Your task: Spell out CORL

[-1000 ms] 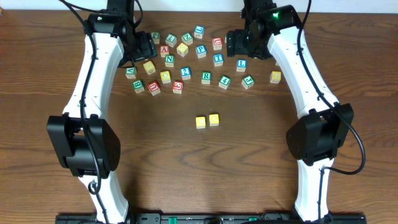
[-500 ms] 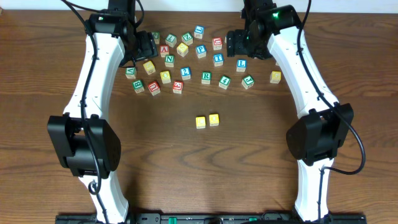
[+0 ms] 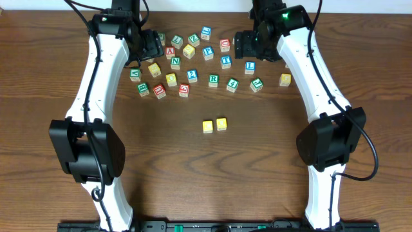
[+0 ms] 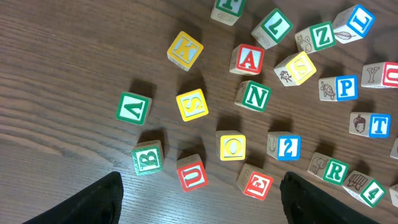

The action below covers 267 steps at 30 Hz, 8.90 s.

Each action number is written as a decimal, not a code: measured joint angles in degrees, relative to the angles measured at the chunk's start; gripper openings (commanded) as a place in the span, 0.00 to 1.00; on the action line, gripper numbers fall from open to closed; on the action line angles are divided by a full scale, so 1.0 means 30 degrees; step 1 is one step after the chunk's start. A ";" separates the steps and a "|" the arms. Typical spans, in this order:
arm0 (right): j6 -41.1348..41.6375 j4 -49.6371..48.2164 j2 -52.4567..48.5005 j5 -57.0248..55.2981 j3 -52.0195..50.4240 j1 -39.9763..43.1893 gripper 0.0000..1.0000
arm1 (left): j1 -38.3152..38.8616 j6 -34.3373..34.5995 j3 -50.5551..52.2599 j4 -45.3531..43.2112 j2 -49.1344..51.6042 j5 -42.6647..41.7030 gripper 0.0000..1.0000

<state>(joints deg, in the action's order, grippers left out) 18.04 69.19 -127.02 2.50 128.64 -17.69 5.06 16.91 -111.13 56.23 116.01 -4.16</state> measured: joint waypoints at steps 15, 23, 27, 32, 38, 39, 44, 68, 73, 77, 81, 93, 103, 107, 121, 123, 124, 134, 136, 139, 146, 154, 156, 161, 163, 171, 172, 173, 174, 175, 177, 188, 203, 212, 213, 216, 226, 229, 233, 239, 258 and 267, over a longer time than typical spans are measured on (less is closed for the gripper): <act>0.0000 -0.0022 0.0000 -0.0138 0.0000 0.0000 0.86 | 0.0015 -0.0073 -0.0124 0.0714 0.0000 0.0000 0.80; 0.0124 -0.1457 0.0000 -0.0124 0.0000 -0.0007 0.84 | 0.0102 -0.0226 -0.0124 0.0328 0.0000 0.0029 0.79; 0.0117 -0.2186 -0.0007 -0.0138 0.0000 -0.0175 0.85 | 0.0102 -0.0277 -0.0131 0.0015 0.0000 0.0095 0.79; 0.0102 -0.2900 -0.0087 -0.0124 0.0000 -0.0729 0.85 | 0.0102 -0.0284 -0.0131 -0.0051 0.0000 0.0889 0.79; 0.0102 -0.3104 -0.0670 -0.0117 0.0000 -0.1290 0.85 | 0.0095 -0.0291 -0.0131 -0.0051 0.0000 0.1654 0.80; 0.0095 -0.3096 -0.0838 -0.0109 0.0000 -0.1326 0.85 | 0.0080 -0.0284 -0.0131 -0.0058 0.0000 0.1683 0.80; 0.0102 -0.3067 -0.1384 0.0197 0.0000 -0.1545 0.82 | -0.0291 -0.0291 -0.0131 -0.0036 0.0000 0.1880 0.80; 0.2805 -0.3723 -0.4393 0.0379 0.0000 -0.3687 0.47 | -0.3679 -0.0284 -0.0131 0.1406 0.0000 0.2011 0.80; 0.3038 -0.3832 -0.4845 0.0080 0.0000 -0.3687 0.45 | -0.3672 -0.0284 -0.0131 0.1537 0.0000 0.2011 0.80; 0.3213 -0.3891 -0.5260 0.0007 0.0000 -0.3687 0.45 | -0.3672 -0.0284 -0.0131 0.1625 0.0000 0.2011 0.79; 0.3300 -0.3891 -0.5887 0.0000 0.0000 -0.3687 0.42 | -0.3672 -0.0284 -0.0131 0.1632 0.0000 0.2011 0.80; 0.3315 -0.4160 -0.6222 -0.0590 0.0000 -0.3687 0.30 | -0.3672 -0.0284 -0.0131 0.1639 0.0000 0.2011 0.79; 0.2718 -0.4233 -0.6222 -0.0765 0.0000 -0.3687 0.26 | -0.3672 -0.0284 -0.0131 0.1639 0.0000 0.2011 0.80; 0.2579 -0.4146 -0.6215 -0.0765 0.0000 -0.3687 0.25 | -0.3672 -0.0284 -0.0131 0.1639 0.0000 0.2011 0.80; 0.1931 -0.3417 -0.5931 -0.0772 0.0000 -0.3687 0.15 | -0.3672 -0.0284 -0.0131 0.1639 0.0000 0.2011 0.80; 0.1916 -0.3344 -0.5887 -0.0772 0.0000 -0.3687 0.15 | -0.3672 -0.0284 -0.0131 0.1639 0.0000 0.2011 0.80; 0.1902 -0.3308 -0.5858 -0.0772 0.0000 -0.3687 0.15 | -0.3672 -0.0284 -0.0131 0.1639 0.0000 0.2011 0.80; 0.1195 -0.2193 -0.4495 -0.0780 0.0000 -0.3687 0.18 | -0.3672 -0.0284 -0.0131 0.1639 0.0000 0.2011 0.80; 0.1049 -0.1705 -0.3825 -0.0780 0.0000 -0.3687 0.18 | -0.3672 -0.0284 -0.0131 0.1639 0.0000 0.2011 0.80; 0.0889 -0.0211 -0.2688 -0.0780 0.0000 -0.3687 0.18 | -0.3672 -0.0284 -0.0131 0.1647 0.0000 0.2011 0.80; 0.0758 0.4794 -0.1035 -0.1027 0.0175 -0.3687 0.20 | -0.3672 -0.0284 -0.0131 0.1668 0.0000 0.2011 0.80; 0.0933 0.4299 -0.1122 -0.1129 -0.4044 -0.3927 0.21 | -0.3672 -0.0284 -0.0131 0.1661 0.0000 0.2011 0.80; 0.1166 0.3308 -0.1158 -0.1137 -0.5304 -0.4058 0.20 | -0.3672 -0.0284 -0.0131 0.1668 0.0000 0.2011 0.80; 0.1523 0.1348 -0.1224 -0.1137 -0.6870 -0.4182 0.21 | -0.3672 -0.0284 -0.0131 0.1668 0.0000 0.2011 0.80; 0.1712 0.0758 -0.1224 -0.1137 -0.7089 -0.4182 0.22 | -0.3672 -0.0284 -0.0131 0.1668 0.0000 0.2011 0.80; 0.1945 0.0175 -0.1217 -0.1137 -0.7614 -0.4182 0.26 | -0.3672 -0.0284 -0.0131 0.1668 0.0000 0.2011 0.80; 0.1960 0.0160 -0.1224 -0.1144 -0.7657 -0.4182 0.27 | -0.3672 -0.0284 -0.0131 0.1668 0.0000 0.2011 0.80; 0.1974 0.0160 -0.1224 -0.1137 -0.7679 -0.4189 0.28 | -0.3672 -0.0284 -0.0131 0.1668 0.0000 0.2011 0.80; 0.1996 0.0146 -0.1224 -0.1137 -0.7686 -0.4189 0.31 | -0.3672 -0.0284 -0.0131 0.1668 0.0000 0.2011 0.80; 0.2025 0.0138 -0.1224 -0.1137 -0.7686 -0.4197 0.32 | -0.3672 -0.0284 -0.0131 0.1668 0.0000 0.2011 0.80; 0.2033 0.0153 -0.1217 -0.1144 -0.7686 -0.4226 0.34 | -0.3672 -0.0284 -0.0131 0.1668 0.0000 0.2011 0.80; 0.2033 0.0051 -0.1217 -0.1144 -0.7686 -0.4452 0.28 | -0.3672 -0.0284 -0.0131 0.1668 0.0000 0.2011 0.80; 0.1603 -0.1071 0.0204 -0.1654 -0.2521 -0.1909 0.45 | -0.3672 -0.0284 -0.0131 0.1668 0.0000 0.2011 0.80; 0.2047 -0.5974 -0.1741 -0.2973 -0.2892 -0.0568 0.56 | -0.3672 -0.0284 -0.0146 0.1668 0.0000 0.2011 0.80; 0.2076 -0.6317 -0.2208 -0.3009 -0.2914 -0.0554 0.56 | -0.3672 -0.0291 -0.0146 0.1668 0.0000 0.2011 0.80; 0.2127 -0.6819 -0.3271 -0.3169 -0.2951 -0.0554 0.56 | -0.3672 -0.0284 -0.0146 0.1668 0.0000 0.2011 0.80; 0.2178 -0.7694 -0.4095 -0.3497 -0.2973 -0.0401 0.55 | -0.3672 -0.0284 -0.0146 0.1676 0.0000 0.2011 0.80; 0.2178 -0.7716 -0.4095 -0.3497 -0.2973 -0.0386 0.54 | -0.3672 -0.0284 -0.0146 0.1668 0.0000 0.2011 0.80; 0.2178 -0.7490 -0.4095 -0.3483 -0.2892 -0.0386 0.55 | -0.3672 -0.0284 -0.0146 0.1668 0.0000 0.2011 0.80; 0.2215 -0.6732 -0.4073 -0.3512 -0.2433 -0.0379 0.52 | -0.3672 -0.0284 -0.0146 0.1668 0.0000 0.2011 0.80; 0.2812 -0.6521 -0.5173 -0.3308 -0.2404 0.0372 0.31 | -0.3672 -0.0284 -0.0146 0.1676 0.0000 0.2011 0.80; 0.2069 -0.6564 -0.5246 -0.3198 -0.2404 0.0372 0.25 | -0.3672 -0.0284 -0.0146 0.1676 0.0000 0.2011 0.80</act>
<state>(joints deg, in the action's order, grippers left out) 24.25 49.50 -142.76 -7.09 121.43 -16.58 -5.96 16.05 -111.57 61.25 116.01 1.87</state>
